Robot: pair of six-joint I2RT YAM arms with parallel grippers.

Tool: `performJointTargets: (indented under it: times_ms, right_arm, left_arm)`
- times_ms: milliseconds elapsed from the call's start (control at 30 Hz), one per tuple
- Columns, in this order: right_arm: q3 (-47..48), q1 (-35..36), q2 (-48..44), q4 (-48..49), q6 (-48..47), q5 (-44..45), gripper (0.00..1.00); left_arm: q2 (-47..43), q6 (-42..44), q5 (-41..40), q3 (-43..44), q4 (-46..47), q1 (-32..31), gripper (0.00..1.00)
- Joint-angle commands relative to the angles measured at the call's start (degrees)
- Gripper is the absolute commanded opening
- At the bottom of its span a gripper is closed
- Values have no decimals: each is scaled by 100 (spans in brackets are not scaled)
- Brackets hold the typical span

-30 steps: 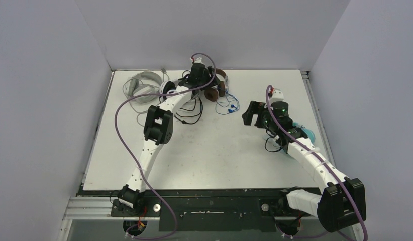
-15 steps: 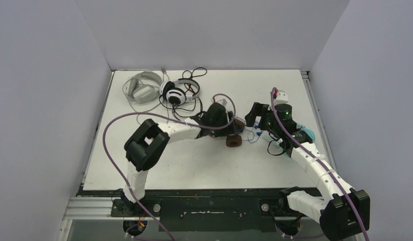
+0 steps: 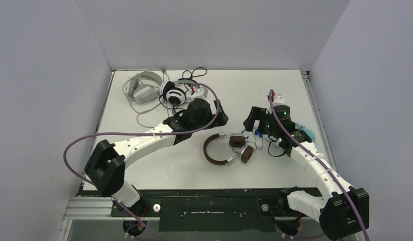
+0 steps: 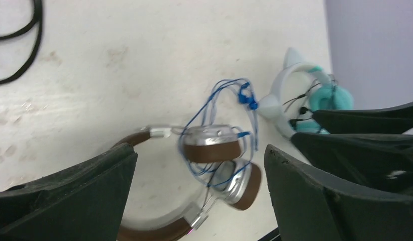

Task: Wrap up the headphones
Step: Pick up the headphones from the center of the board.

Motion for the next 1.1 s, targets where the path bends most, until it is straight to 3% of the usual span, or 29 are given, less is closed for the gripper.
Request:
performJointTargets:
  times_ms: [0, 67, 267, 700, 900, 1067]
  right_arm:
    - [-51, 115, -21, 93, -112, -272, 98]
    - [-75, 120, -13, 95, -139, -249, 98]
    - [-122, 165, -35, 138, -158, -231, 98]
    - [-477, 274, -719, 209, 33, -143, 97]
    - [-391, 307, -953, -46, 22, -56, 97]
    - [-500, 314, -1385, -245, 17, 53, 97]
  left_arm:
    - [-423, 188, -969, -331, -1422, -172, 97]
    - [-634, 67, -1062, -599, -1718, -168, 97]
    - [-942, 102, -1027, -1663, -1231, -379, 97]
    - [1120, 17, -2135, -359, -2068, -1034, 92]
    - [1362, -126, -2100, -428, -2049, -1044, 68]
    - [1188, -25, -2378, -484, -2249, -1033, 34]
